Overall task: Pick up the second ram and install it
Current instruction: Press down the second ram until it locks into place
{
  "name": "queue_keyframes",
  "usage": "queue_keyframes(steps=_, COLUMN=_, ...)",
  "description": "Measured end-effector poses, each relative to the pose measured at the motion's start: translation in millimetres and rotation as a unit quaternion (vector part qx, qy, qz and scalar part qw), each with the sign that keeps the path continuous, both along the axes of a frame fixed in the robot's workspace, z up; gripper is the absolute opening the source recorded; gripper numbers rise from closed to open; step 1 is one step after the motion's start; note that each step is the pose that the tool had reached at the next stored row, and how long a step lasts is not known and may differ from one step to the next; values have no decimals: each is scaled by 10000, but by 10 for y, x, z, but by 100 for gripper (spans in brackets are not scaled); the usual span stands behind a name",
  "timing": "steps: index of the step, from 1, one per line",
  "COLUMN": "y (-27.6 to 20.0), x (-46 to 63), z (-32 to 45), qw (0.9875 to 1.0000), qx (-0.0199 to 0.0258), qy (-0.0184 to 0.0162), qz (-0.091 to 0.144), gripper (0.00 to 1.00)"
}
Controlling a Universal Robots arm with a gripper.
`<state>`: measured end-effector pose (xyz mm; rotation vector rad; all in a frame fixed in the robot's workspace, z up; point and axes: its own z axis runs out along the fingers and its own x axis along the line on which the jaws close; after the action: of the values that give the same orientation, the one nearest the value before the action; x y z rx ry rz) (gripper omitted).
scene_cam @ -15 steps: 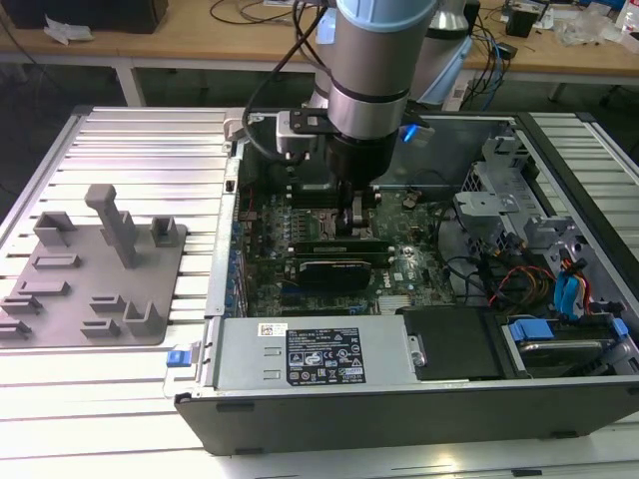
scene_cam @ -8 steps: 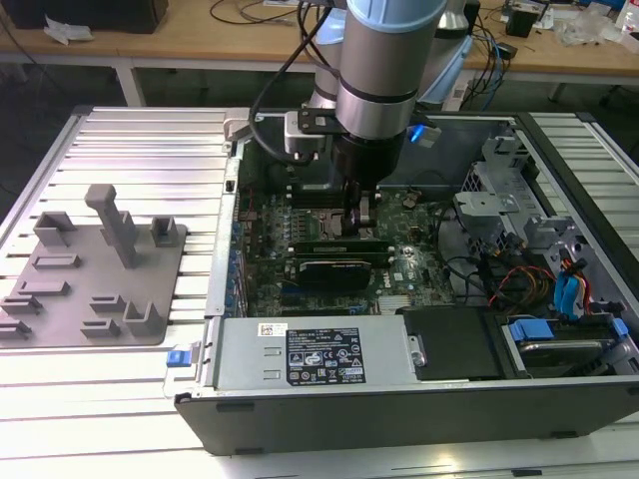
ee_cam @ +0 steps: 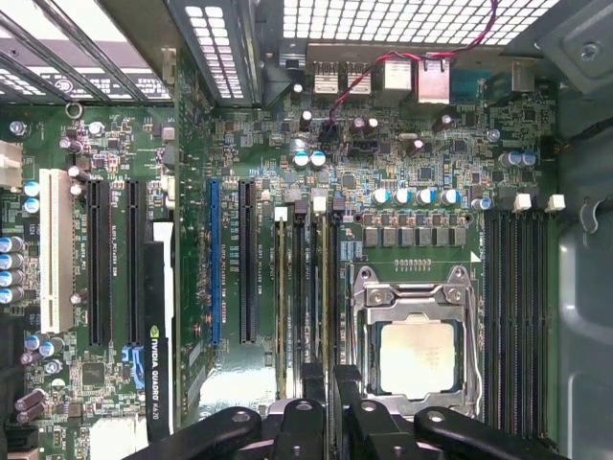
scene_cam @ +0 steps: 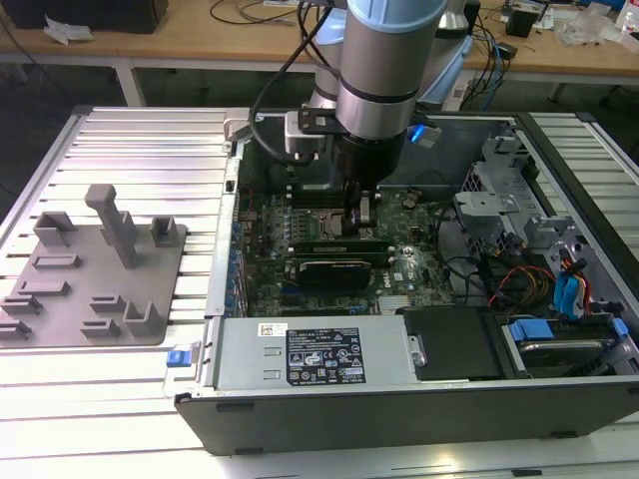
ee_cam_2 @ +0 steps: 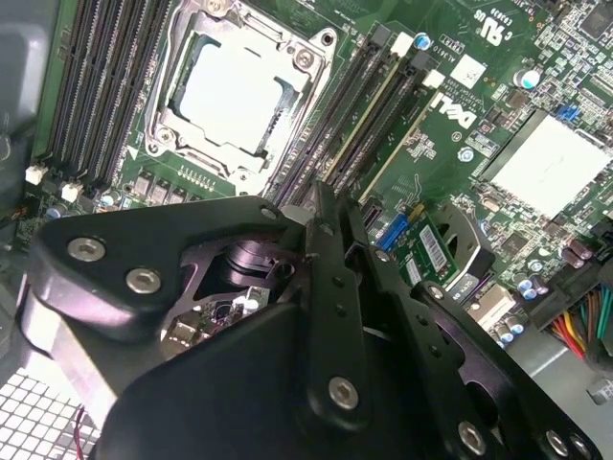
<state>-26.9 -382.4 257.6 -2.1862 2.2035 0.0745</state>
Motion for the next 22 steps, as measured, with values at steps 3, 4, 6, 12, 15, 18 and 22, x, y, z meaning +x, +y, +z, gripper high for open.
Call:
queue_keyframes(steps=3, y=0, x=2, z=0, qw=10000, qx=0, qy=0, qz=0, gripper=8)
queue_keyframes(steps=4, y=0, x=2, z=0, qw=10000, qx=0, qy=0, qz=0, gripper=8)
queue_keyframes(steps=6, y=0, x=25, z=-1, qw=10000, qx=0, qy=0, qz=0, gripper=8)
queue_keyframes(steps=12, y=0, x=204, z=-25, qw=10000, qx=0, qy=0, qz=0, gripper=8)
queue_keyframes(steps=15, y=0, x=315, z=-43, qw=10000, qx=0, qy=0, qz=0, gripper=8)
queue_keyframes(steps=18, y=0, x=410, z=-54, qw=10000, qx=0, qy=0, qz=0, gripper=8)
queue_keyframes(steps=22, y=0, x=492, z=-63, qw=10000, qx=0, qy=0, qz=0, gripper=8)
